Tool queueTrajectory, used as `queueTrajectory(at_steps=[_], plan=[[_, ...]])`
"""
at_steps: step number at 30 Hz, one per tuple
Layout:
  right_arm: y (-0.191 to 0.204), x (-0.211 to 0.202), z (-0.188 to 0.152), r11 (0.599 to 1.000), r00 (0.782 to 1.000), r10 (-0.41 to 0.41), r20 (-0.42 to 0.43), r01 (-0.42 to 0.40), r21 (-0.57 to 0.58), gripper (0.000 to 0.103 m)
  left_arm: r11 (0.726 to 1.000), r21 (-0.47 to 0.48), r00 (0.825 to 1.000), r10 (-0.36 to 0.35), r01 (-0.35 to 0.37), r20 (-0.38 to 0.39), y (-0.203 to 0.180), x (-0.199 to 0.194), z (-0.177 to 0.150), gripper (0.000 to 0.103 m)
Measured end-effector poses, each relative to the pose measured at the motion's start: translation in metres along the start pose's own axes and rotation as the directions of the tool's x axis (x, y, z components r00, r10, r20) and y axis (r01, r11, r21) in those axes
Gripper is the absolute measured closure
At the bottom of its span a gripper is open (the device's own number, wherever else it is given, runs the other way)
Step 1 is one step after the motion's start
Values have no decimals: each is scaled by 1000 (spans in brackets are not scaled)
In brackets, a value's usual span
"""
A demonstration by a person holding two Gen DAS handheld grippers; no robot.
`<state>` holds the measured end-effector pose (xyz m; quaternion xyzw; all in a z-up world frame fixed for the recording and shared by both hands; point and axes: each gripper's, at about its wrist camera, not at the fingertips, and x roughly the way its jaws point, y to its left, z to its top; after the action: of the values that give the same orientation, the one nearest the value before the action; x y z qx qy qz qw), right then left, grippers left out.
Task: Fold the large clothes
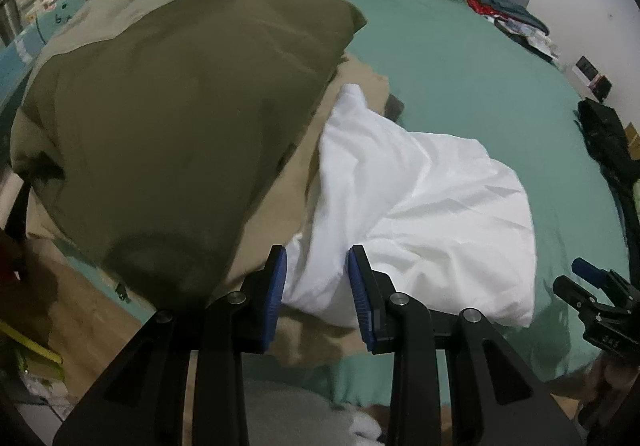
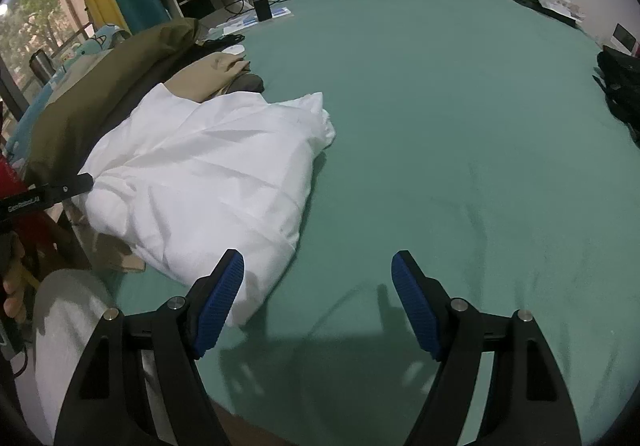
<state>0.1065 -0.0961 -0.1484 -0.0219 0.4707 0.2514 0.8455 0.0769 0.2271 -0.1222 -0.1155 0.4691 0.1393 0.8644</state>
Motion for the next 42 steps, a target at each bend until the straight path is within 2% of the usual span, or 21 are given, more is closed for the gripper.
queueTrajectory(at_steps=[3,7,10,16,23,31,34,37,38,39,41,42], plan=[[-6,-13,-5,1000,1000,-6,5,6,9,27,1000,-6,999,-31,31,29,-3,-17,-6,69],[-15,-29,-12,1000,1000,-19,16,19,18,27,1000,-21,997,-8,10,78,-10,-42,-12,69],[-23,-39,-18,999,1000,-23,20,22,34,27,996,-46,991,-73,78,113,-14,-62,-20,69],[-42,-63,-29,997,998,-45,39,43,60,27,987,12,977,-160,160,142,-48,-89,-33,69],[-68,-95,-40,992,994,-82,74,74,106,27,980,47,968,-198,193,151,-89,-100,-36,69],[-98,-130,-48,982,985,-127,119,108,153,27,968,118,955,-240,222,174,-128,-121,-38,69],[-108,-147,-51,979,979,-146,141,122,166,27,966,152,948,-237,208,212,-141,-134,-38,69],[-113,-163,-53,979,973,-158,166,132,158,26,960,204,932,-243,192,269,-154,-150,-38,68],[-114,-169,-53,978,970,-168,176,141,155,25,958,216,926,-246,188,286,-159,-156,-38,62],[-117,-175,-53,977,966,-176,187,148,155,20,956,224,920,-251,188,299,-162,-160,-37,49],[-120,-186,-52,974,959,-192,207,160,159,12,952,242,905,-262,186,335,-170,-171,-37,40],[-121,-193,-52,973,956,-199,216,166,163,9,952,256,897,-257,170,359,-175,-177,-37,40]])
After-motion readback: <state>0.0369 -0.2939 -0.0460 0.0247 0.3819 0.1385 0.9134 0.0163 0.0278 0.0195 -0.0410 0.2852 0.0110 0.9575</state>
